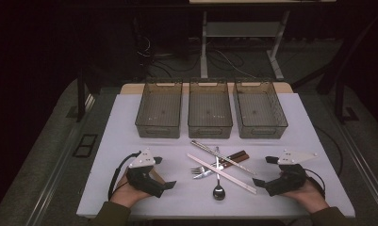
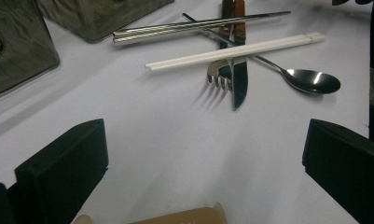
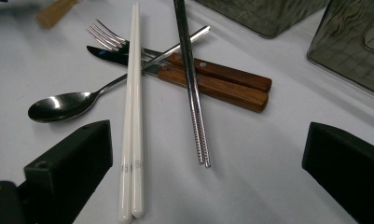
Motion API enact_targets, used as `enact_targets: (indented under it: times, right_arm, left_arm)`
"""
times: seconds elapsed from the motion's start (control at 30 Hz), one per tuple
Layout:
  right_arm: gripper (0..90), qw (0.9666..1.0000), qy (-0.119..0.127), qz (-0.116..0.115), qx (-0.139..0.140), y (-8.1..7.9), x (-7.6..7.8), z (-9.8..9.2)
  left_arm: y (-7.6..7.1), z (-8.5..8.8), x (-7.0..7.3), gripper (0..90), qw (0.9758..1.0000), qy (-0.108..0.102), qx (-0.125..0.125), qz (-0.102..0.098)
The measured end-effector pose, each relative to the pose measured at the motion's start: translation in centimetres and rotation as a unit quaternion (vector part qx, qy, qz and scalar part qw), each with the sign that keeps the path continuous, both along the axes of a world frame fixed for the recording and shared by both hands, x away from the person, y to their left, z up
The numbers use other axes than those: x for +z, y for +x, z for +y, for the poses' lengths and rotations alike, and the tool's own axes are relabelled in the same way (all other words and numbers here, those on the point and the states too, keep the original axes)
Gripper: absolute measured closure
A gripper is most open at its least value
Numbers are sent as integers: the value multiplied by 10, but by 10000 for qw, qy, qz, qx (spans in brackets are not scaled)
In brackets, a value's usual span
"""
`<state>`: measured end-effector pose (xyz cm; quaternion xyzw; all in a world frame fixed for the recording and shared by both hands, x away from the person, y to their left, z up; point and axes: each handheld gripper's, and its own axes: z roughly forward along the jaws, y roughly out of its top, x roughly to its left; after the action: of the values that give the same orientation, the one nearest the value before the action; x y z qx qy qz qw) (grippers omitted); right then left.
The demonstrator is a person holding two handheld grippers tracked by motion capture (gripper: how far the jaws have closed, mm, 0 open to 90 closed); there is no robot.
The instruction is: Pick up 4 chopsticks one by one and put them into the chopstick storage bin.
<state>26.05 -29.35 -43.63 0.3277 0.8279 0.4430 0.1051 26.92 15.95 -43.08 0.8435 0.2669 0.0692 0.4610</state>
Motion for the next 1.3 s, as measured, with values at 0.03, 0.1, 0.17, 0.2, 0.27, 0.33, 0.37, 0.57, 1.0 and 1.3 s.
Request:
enact_targets:
  times: [0.03,0.1,0.17,0.2,0.27,0.33,0.37,0.57,1.0,1.3]
  right_arm:
    - [15,10000,-1,5,-2,0,0,0]
    - [15,10000,-2,26,6,0,0,-1]
    - [15,10000,-12,36,21,0,0,-1]
    - [15,10000,-34,42,24,0,1,-1]
    - [15,10000,-29,70,15,0,1,-1]
    - [15,9999,-51,90,5,1,1,-2]
    - [16,9999,-70,97,7,1,2,-2]
    - [17,9998,-112,166,-29,2,6,-2]
    - [168,9996,-137,240,0,8,11,-2]
    - [309,9995,-53,308,84,15,15,-1]
  left_arm:
    - [0,0,0,0,10000,3,3,8]
    - [0,0,0,0,10000,7,0,15]
    - [0,-1,0,0,10000,-14,-7,3]
    - [0,-1,0,0,10000,-14,-7,3]
    - [0,0,0,0,10000,-22,25,27]
    - [0,0,1,0,10000,-35,31,16]
    - [0,0,1,0,10000,-30,26,11]
    - [-1,1,1,0,10000,-25,-8,6]
    - [-1,0,0,0,10000,-34,-10,29]
    - [0,0,0,0,10000,-53,-12,61]
